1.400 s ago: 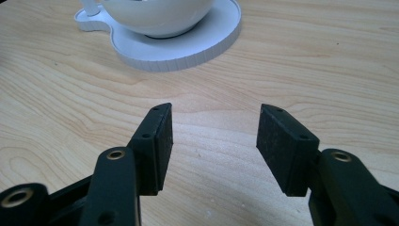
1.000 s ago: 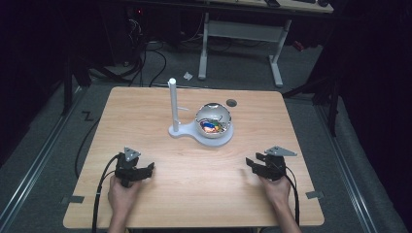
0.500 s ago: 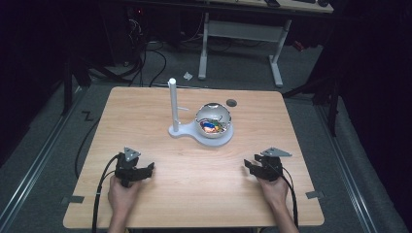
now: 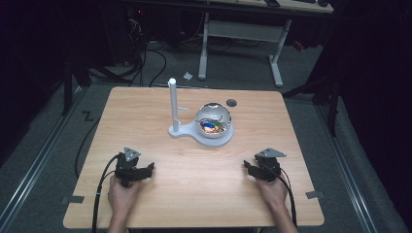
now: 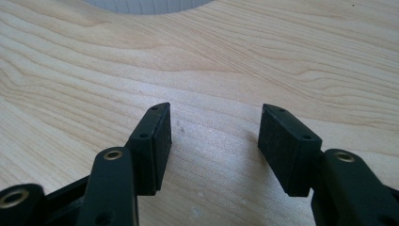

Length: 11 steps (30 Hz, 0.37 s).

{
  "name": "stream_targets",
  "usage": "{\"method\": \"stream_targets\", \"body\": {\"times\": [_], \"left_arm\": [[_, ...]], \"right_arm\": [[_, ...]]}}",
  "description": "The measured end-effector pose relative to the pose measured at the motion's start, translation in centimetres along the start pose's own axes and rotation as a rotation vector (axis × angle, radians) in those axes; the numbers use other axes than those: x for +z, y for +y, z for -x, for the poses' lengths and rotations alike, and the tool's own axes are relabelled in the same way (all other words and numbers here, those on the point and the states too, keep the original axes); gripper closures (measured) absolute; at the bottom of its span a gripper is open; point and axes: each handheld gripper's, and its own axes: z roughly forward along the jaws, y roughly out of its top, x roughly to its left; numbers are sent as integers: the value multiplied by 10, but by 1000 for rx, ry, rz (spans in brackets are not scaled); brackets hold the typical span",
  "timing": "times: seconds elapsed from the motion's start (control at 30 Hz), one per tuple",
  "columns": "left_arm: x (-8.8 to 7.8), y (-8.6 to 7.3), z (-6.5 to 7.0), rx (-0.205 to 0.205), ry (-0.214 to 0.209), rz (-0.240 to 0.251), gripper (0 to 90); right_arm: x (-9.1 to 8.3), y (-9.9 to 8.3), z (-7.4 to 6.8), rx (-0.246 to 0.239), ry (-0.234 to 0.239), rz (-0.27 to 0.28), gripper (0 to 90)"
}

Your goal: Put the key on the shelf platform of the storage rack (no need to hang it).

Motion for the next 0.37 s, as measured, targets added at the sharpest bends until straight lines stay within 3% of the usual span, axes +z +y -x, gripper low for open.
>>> {"method": "stream_targets", "body": {"times": [0.37], "left_arm": [[0, 0, 0, 0, 0, 0, 219]], "right_arm": [[1, 0, 2, 5, 13, -3, 423]]}}
